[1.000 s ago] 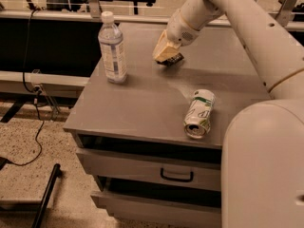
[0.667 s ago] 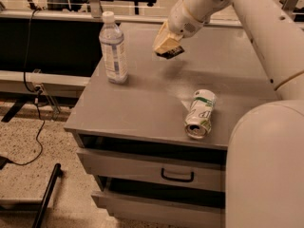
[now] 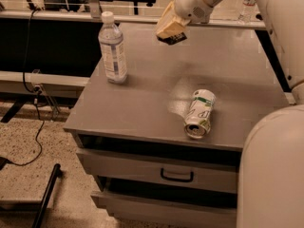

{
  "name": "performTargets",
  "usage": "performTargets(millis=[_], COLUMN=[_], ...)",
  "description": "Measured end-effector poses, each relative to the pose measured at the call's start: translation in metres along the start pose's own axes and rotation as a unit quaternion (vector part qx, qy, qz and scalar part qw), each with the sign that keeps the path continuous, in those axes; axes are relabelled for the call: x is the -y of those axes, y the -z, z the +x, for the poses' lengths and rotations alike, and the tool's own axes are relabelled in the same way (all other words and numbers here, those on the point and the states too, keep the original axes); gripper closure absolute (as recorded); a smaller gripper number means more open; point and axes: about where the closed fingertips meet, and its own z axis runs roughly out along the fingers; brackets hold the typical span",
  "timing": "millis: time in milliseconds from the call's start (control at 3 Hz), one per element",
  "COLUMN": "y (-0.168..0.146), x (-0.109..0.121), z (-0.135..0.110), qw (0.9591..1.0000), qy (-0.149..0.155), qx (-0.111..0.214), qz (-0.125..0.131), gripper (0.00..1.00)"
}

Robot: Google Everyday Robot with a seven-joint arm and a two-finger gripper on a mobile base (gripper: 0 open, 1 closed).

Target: Pick rxbar chocolate

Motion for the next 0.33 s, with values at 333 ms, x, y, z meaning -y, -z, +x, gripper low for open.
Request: performTargets(millis=[333], y=[0.0024], x=[0.0005], z=[-0.0017], qw=[1.0], qy=[0.001], qx=[0.003], qz=[0.002], gripper=[1.0])
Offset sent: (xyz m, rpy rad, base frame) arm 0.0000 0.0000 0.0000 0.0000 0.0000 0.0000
